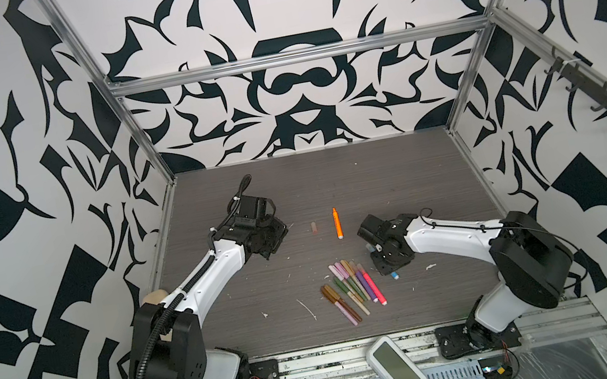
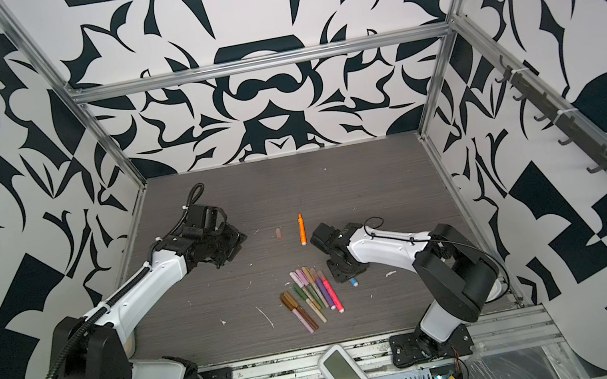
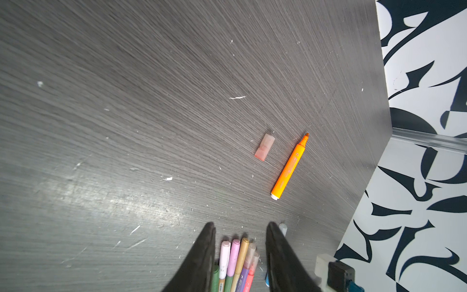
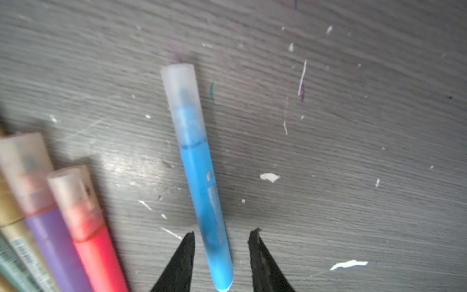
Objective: Open the pen caps
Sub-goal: 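Grasp the blue highlighter from the marker row with the right gripper, then lift the blue highlighter toward the left gripper while the left gripper approaches its cap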
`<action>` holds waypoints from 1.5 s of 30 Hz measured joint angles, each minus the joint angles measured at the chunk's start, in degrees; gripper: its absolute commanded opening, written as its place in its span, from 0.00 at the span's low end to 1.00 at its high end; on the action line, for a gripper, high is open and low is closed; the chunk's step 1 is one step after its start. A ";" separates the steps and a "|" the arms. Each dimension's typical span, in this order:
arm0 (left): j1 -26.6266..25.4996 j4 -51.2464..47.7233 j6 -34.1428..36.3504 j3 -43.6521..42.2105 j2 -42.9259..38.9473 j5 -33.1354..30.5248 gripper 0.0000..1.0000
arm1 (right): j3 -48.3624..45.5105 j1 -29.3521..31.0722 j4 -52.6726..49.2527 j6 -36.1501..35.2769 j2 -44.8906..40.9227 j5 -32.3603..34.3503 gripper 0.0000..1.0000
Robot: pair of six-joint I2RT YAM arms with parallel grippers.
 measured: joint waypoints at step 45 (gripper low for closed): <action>-13.27 0.22 7.72 20.87 18.47 11.28 0.39 | 12.98 -1.22 -0.07 -9.62 -6.86 -10.93 0.00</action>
